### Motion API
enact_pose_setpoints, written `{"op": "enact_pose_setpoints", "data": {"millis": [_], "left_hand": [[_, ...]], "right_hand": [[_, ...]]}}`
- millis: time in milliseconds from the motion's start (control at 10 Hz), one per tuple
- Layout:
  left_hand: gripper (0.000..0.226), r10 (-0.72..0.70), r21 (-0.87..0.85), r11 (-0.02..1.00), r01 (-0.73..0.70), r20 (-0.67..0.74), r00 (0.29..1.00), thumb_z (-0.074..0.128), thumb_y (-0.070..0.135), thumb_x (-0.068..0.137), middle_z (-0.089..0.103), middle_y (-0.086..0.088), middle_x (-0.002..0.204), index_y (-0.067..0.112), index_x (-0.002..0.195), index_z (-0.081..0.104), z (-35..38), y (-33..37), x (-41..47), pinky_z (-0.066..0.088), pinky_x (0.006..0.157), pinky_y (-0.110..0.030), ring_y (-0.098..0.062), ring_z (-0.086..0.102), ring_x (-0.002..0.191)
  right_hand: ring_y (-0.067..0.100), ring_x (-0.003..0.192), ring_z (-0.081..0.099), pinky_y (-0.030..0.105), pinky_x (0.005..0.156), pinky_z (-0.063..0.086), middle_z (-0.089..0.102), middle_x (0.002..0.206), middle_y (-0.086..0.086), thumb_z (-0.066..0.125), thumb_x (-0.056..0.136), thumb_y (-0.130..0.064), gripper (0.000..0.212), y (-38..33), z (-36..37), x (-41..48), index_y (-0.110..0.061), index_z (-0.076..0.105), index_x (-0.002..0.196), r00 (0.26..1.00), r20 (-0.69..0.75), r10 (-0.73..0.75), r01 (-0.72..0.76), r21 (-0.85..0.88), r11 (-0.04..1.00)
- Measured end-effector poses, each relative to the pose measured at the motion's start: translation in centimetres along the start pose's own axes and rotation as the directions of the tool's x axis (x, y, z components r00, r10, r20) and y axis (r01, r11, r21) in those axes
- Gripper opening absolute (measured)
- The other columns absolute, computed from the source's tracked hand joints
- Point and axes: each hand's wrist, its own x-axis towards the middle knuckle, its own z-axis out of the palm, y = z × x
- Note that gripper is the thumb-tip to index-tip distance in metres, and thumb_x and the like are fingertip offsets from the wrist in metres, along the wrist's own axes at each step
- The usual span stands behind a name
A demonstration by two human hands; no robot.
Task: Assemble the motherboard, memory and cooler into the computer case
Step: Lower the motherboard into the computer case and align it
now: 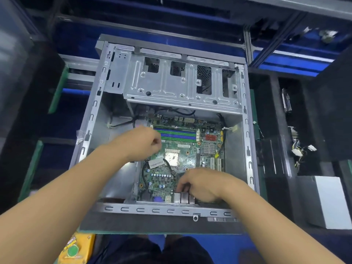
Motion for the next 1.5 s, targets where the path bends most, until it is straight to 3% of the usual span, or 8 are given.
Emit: {"op": "enact_pose_setpoints", "data": {"millis": [200,500,700,800,1000,1200,1400,1500], "left_hand": [[0.014,0.082,-0.049,0.996,-0.072,0.248,0.965,0.067,0.037,0.090,0.066,0.015,0.081,0.026,0.097,0.072,1.6,-0.5,0.2,0.045,0.066,-0.024,-0.002,0.059,0.075],[0.049,-0.143,0.060,0.989,0.134,0.195,0.970,0.047,0.044,0.099,0.049,-0.002,0.062,0.016,0.059,0.047,0.4,-1.2,-0.6,0.034,0.062,-0.029,-0.019,0.046,0.061],[0.052,-0.376,-0.185,0.909,0.374,0.029,0.926,0.039,0.044,0.103,0.059,-0.014,0.132,0.005,0.136,0.050,0.3,-0.6,0.6,0.045,0.094,-0.031,-0.028,0.055,0.118],[0.049,-0.413,-0.241,0.873,0.424,0.095,0.906,0.044,0.037,0.102,0.066,-0.016,0.117,0.003,0.137,0.048,0.5,-0.8,1.1,0.052,0.093,-0.034,-0.028,0.063,0.106],[0.041,-0.443,-0.305,0.848,0.434,0.042,0.895,0.047,0.030,0.100,0.067,-0.014,0.107,0.004,0.131,0.050,1.0,-0.9,1.7,0.056,0.088,-0.038,-0.027,0.066,0.094],[0.033,-0.102,0.024,0.993,0.120,-0.376,0.921,0.040,0.022,0.100,0.063,-0.011,0.085,0.010,0.072,0.053,-0.2,1.3,4.1,0.045,0.088,-0.038,-0.029,0.057,0.083],[0.048,-0.229,-0.043,0.971,0.234,0.098,0.969,0.028,0.039,0.103,0.043,-0.007,0.150,0.017,0.142,0.046,-1.3,1.2,10.7,0.035,0.111,-0.041,-0.030,0.045,0.131],[0.050,-0.254,-0.124,0.952,0.281,0.194,0.948,0.030,0.044,0.102,0.040,-0.002,0.154,0.023,0.145,0.044,-0.9,-0.4,12.9,0.028,0.117,-0.046,-0.028,0.040,0.138]], "right_hand": [[0.024,0.118,0.060,0.035,0.102,0.050,0.065,0.133,0.002,0.037,0.093,0.006,0.055,-0.4,-0.3,-0.9,-0.023,0.067,0.130,1.000,-0.005,0.020,-0.020,0.049,0.999],[0.030,0.128,0.051,0.039,0.108,0.045,0.038,0.152,0.011,0.042,0.104,-0.009,0.038,-0.1,-1.0,-2.4,-0.011,0.050,0.141,0.922,-0.286,0.261,-0.215,0.185,0.959],[0.039,0.148,0.020,0.044,0.120,0.027,0.012,0.162,0.023,0.046,0.105,-0.028,0.070,0.4,-1.3,-1.6,0.003,0.007,0.155,0.783,-0.290,0.550,-0.419,0.407,0.811],[0.040,0.151,0.015,0.046,0.119,0.026,0.002,0.167,0.018,0.050,0.103,-0.027,0.087,0.7,-1.8,-0.8,-0.006,-0.014,0.158,0.764,-0.286,0.578,-0.354,0.564,0.746],[0.042,0.145,0.022,0.047,0.113,0.036,0.000,0.164,0.018,0.051,0.102,-0.029,0.055,0.7,-2.1,0.0,0.002,0.040,0.146,0.717,-0.315,0.622,-0.395,0.552,0.734],[0.033,0.142,0.023,0.042,0.119,0.026,0.021,0.153,0.016,0.048,0.103,-0.023,0.047,0.5,-1.4,-0.3,0.003,0.042,0.142,0.602,-0.598,0.529,-0.174,0.549,0.818],[0.020,0.103,0.058,0.023,0.088,0.046,0.034,0.145,0.004,0.043,0.101,0.002,0.052,1.9,-0.7,-0.5,-0.008,0.042,0.152,0.553,-0.646,0.527,0.088,0.674,0.734],[0.007,0.084,0.055,0.011,0.076,0.041,0.046,0.129,0.000,0.041,0.098,0.011,0.053,2.3,-0.7,-0.4,-0.013,0.053,0.144,0.511,-0.663,0.548,0.213,0.715,0.666]]}}
